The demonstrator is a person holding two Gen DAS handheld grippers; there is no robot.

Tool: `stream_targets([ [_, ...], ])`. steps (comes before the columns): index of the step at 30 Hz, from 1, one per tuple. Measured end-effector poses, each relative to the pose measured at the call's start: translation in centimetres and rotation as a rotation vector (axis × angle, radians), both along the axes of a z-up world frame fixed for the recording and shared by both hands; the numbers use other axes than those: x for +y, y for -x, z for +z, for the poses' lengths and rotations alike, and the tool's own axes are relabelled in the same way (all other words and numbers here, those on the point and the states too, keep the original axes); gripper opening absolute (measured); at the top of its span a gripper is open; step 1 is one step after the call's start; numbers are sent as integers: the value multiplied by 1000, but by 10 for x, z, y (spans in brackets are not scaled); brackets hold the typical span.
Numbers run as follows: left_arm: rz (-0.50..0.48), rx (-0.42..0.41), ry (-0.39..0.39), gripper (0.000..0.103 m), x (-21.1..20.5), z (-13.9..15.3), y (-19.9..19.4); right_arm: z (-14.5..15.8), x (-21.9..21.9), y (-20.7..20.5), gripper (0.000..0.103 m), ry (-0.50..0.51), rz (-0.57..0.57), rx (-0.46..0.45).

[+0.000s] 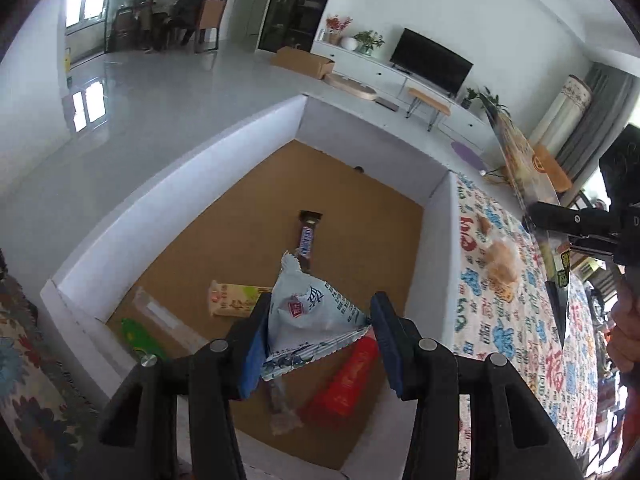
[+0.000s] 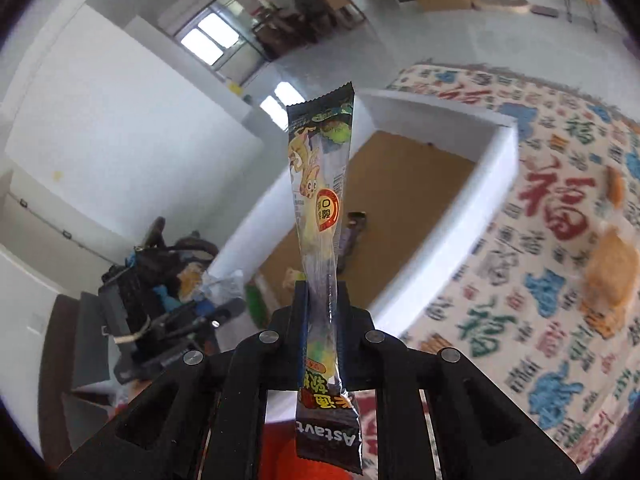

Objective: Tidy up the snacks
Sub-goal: 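Carry the chip bag and stick pack over the white box and open both tools, then move both tools back over the bread loaf on the blanket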

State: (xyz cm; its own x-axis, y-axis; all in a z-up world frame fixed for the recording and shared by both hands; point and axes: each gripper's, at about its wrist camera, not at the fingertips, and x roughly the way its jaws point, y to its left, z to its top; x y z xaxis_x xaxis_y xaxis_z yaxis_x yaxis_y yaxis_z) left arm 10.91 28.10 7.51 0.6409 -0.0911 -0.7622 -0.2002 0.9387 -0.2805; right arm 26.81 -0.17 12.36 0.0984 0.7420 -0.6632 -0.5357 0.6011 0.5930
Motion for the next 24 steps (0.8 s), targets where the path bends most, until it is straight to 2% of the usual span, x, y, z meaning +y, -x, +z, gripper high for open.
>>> stream_targets([
  [1,16,15,-5,66,4,-6,-1,-6,20,1,22,7,11,4],
  [2,32,25,-8,74,8,-11,-1,-14,37,0,29,27,19,5],
  [3,49,26,-14,86,10,-13,1,-24,53,0,54,44,31,14],
  [4,61,22,-23,87,11,-15,4,-33,62,2,63,59,32,22],
  [7,58,21,-37,87,6,-21,13,-50,55,9,63,67,12,-1],
  [10,15,2,-34,87,-20,-22,22,-53,24,21,63,121,9,-116],
  [12,-49,-20,-12,87,-52,-21,26,-59,-8,26,63,185,-10,-219],
  [15,-197,-54,28,88,-121,-18,33,-75,-68,41,63,296,-64,-335],
  [17,-311,-72,52,95,-173,-19,33,-93,-118,54,63,382,-116,-397],
  [21,-483,-40,129,99,-254,-43,25,-134,-217,80,63,531,-266,-417],
  [24,-528,1,54,99,-298,-67,9,-157,-276,98,63,598,-391,-404],
])
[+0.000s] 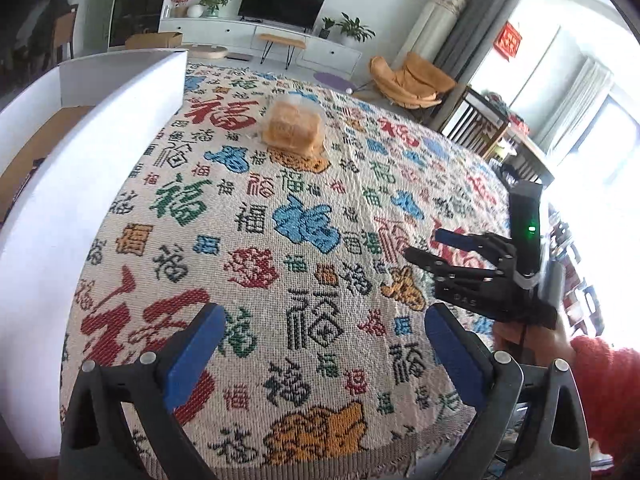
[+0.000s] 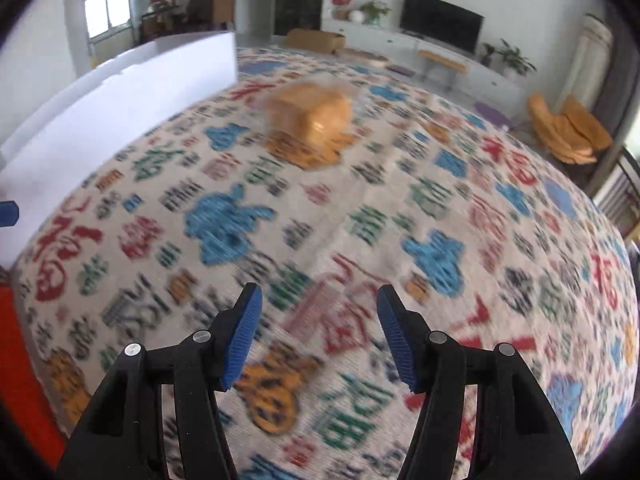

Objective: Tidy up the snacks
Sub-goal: 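Move both tools back over the bread loaf on the blanket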

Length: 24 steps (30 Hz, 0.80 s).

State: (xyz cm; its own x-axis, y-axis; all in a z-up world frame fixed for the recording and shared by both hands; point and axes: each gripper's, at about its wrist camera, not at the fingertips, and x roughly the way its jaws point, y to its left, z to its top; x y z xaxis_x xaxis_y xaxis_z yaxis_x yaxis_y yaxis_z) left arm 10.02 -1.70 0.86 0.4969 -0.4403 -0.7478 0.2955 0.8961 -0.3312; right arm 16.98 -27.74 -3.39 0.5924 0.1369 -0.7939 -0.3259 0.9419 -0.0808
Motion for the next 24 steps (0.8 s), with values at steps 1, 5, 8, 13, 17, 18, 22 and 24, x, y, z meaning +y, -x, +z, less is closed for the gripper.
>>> stream_targets([
  [1,0,1,-29,99,-8,-8,-6,-6,-16,5,63,-1,-38,0],
  [5,34,20,-89,99,-28,-40,-21,-24,-58,19,65,-41,-152,-7],
  [8,88,26,-124,99,-22,-62,-21,-26,-66,17,73,-76,-199,-8],
  [13,120,-9,-156,99,-17,-70,-15,-28,-63,12,80,-75,-206,1],
  [17,122,-3,-192,100,-21,-73,-15,-29,-66,13,82,-69,-217,-1],
  [18,118,-6,-201,101,-23,-74,-16,-29,-66,12,82,-69,-217,-1],
  [22,97,-15,-302,102,-38,-78,-16,-29,-66,12,82,-68,-217,-2],
  [24,92,-20,-330,103,-42,-79,-16,-29,-66,13,82,-69,-217,-2],
])
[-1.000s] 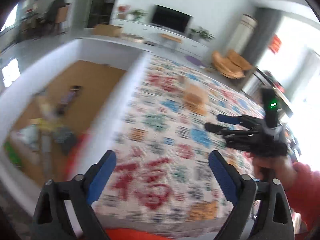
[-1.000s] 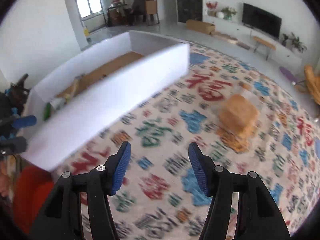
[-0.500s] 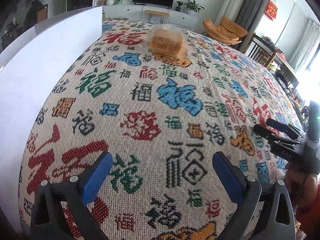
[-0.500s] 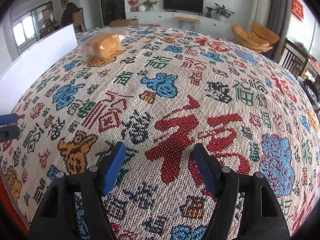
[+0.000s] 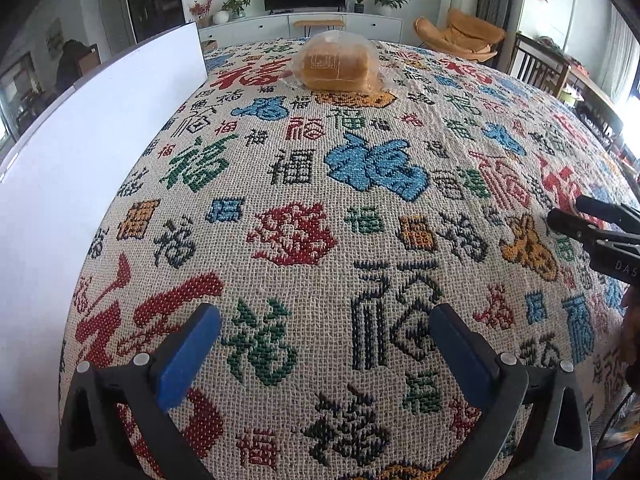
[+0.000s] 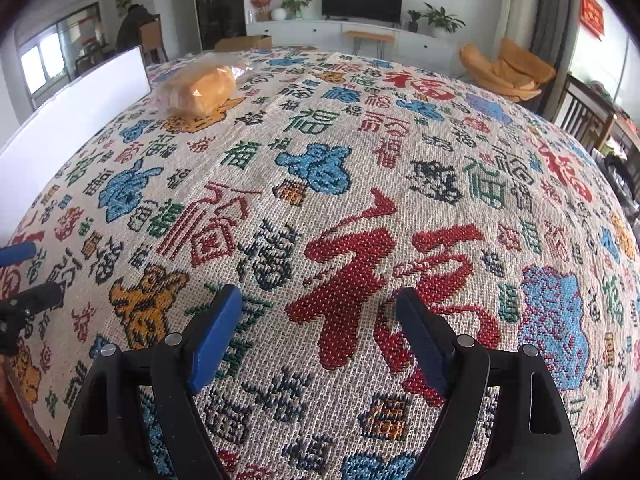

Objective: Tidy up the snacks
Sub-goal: 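Move both tools back over the bread loaf on the blanket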

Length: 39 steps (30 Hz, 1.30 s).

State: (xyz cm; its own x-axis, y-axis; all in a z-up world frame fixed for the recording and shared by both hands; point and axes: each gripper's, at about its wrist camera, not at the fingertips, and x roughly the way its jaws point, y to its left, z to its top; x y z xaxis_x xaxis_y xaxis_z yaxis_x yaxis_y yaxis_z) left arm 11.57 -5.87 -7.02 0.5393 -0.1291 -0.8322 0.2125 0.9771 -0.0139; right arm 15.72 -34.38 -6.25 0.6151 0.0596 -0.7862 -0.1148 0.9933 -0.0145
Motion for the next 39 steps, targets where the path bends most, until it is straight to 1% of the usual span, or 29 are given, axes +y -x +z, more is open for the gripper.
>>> stream_targets([
  [2,-1,2,9,103,2,0,0,0,0,0,83,1,-1,0],
  [39,-1,-9,2,103,1,0,-1,-1,-1,-2,84,1,-4,0],
])
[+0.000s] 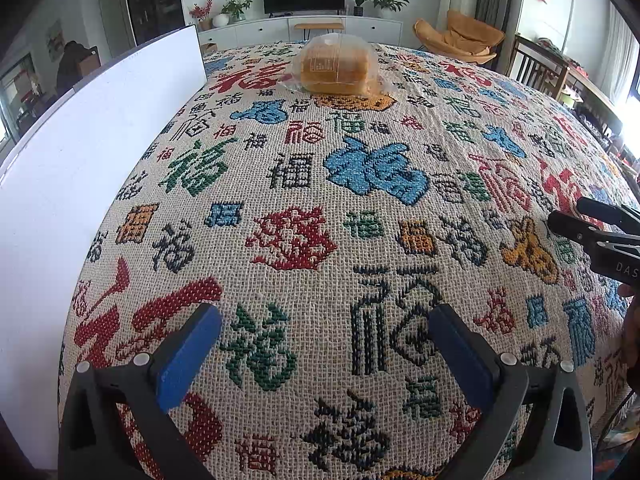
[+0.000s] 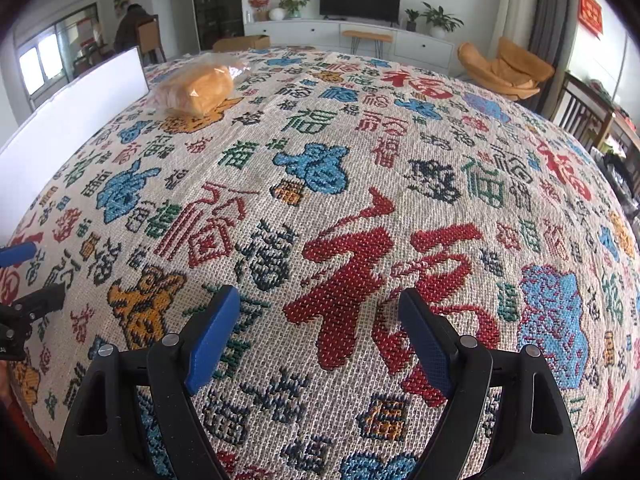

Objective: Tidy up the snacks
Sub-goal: 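Move both tools back over the bread loaf on the blanket, then grasp the wrapped bread loaf with the right tool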

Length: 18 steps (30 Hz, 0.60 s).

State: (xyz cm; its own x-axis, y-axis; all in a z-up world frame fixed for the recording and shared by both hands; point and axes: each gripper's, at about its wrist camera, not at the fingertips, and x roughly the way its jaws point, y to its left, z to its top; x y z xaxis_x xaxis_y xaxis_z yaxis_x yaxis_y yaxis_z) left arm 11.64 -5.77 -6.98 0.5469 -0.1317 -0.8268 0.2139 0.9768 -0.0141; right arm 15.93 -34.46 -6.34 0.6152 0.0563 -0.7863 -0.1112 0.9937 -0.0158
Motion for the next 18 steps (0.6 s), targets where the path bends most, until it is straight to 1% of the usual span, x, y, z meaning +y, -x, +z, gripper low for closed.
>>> stream_targets([
  [6,0,0,0,103,0,0,0,-2,-2,-4,90,-5,-17,15],
  [7,0,0,0,103,0,0,0,-2,-1,-7,89,0,-14,25],
  [8,0,-1,0,103,0,0,0,1,1,-12,89,20,-5,56],
  [10,0,-1,0,103,0,0,0,10,15,-32,89,93,36,127],
  [11,0,0,0,103,0,0,0,17,25,-42,89,107,62,126],
  [15,-1,-1,0,103,0,0,0,59,75,-95,89,68,140,40],
  [18,-1,-1,0,103,0,0,1,76,122,-144,89,31,174,46],
])
